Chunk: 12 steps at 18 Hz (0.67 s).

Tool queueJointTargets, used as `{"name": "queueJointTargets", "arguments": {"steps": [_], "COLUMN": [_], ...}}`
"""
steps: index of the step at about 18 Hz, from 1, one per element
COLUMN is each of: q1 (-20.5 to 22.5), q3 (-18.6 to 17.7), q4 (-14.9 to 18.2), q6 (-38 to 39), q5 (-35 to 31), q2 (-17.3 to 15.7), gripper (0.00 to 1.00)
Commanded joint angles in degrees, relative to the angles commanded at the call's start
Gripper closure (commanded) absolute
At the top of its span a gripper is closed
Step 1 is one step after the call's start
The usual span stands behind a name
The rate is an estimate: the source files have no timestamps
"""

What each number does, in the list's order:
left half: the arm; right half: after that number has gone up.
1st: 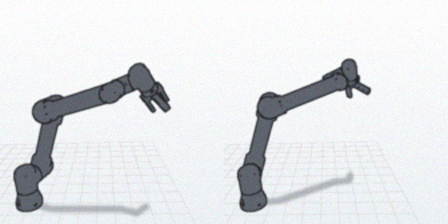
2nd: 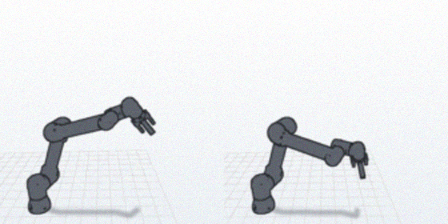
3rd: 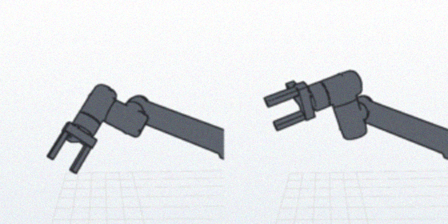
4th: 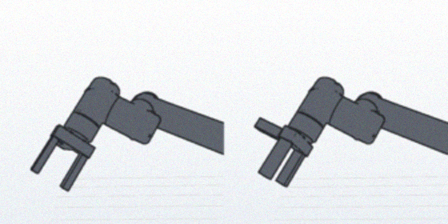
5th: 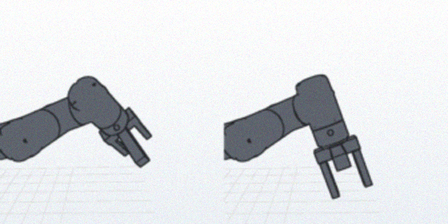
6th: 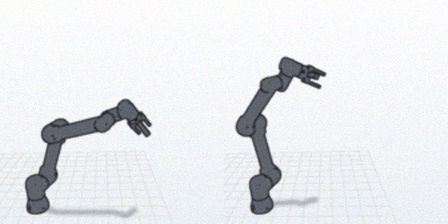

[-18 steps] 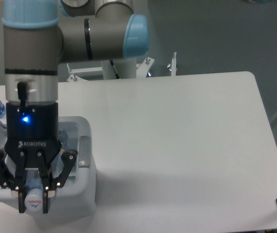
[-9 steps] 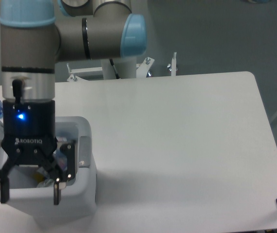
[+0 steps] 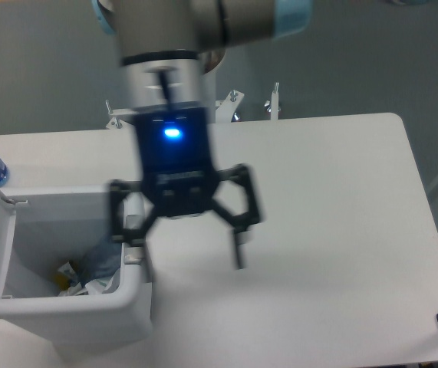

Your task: Place the trash in the trash can

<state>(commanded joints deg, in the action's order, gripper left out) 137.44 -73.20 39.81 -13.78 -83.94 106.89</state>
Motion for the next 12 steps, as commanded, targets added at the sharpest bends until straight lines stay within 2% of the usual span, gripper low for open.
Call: {"name": "queueJointTargets", "arguments": {"steps": [2, 3, 5, 9, 11, 12], "q1": [2.38, 3.17, 5.11, 6.96, 7.48, 7.84], "q3": [-2.56, -2.83, -3.27, -3.36, -3.71, -3.8], "q4": [1.05, 3.58, 11.12, 23.17, 26.09, 26.28], "q6": [-4.91, -9.55, -20.27, -36.2, -42.09, -42.99], "q5": [-0.17, -0.7, -2.71, -5.62, -7.29, -7.55], "q2": [-1.41, -2.55, -4.05, -6.25, -7.21, -7.39], "gripper": [0.0, 0.0, 0.0, 0.0, 0.0, 0.0]}}
